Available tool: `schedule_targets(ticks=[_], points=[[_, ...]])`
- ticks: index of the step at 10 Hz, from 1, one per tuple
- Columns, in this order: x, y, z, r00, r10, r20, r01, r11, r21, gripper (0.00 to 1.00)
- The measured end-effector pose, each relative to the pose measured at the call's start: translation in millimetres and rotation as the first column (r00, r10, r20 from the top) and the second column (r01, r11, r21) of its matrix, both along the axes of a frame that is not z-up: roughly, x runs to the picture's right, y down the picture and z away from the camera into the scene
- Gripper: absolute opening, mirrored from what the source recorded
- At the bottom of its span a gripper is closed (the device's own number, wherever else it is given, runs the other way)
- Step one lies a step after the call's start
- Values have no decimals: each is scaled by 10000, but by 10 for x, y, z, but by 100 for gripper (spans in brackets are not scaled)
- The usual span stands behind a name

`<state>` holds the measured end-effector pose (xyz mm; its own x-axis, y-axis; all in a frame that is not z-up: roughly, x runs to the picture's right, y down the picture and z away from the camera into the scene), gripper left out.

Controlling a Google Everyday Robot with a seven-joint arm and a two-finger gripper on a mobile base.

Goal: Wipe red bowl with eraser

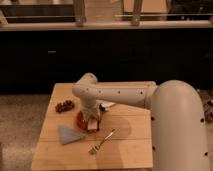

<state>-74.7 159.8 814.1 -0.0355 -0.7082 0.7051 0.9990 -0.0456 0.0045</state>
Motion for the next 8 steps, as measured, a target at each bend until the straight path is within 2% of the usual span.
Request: schedule_targets(ticks=[2, 4, 7, 8], points=[[50, -149, 116, 9998, 65, -204, -61, 9998, 184, 0], [1, -275, 218, 9999, -74, -138, 79, 9994, 348, 0], [-140, -300, 276, 9992, -285, 281, 276, 9991, 325, 0], [-227, -287, 283, 9976, -320, 615, 301, 9990, 316, 0]])
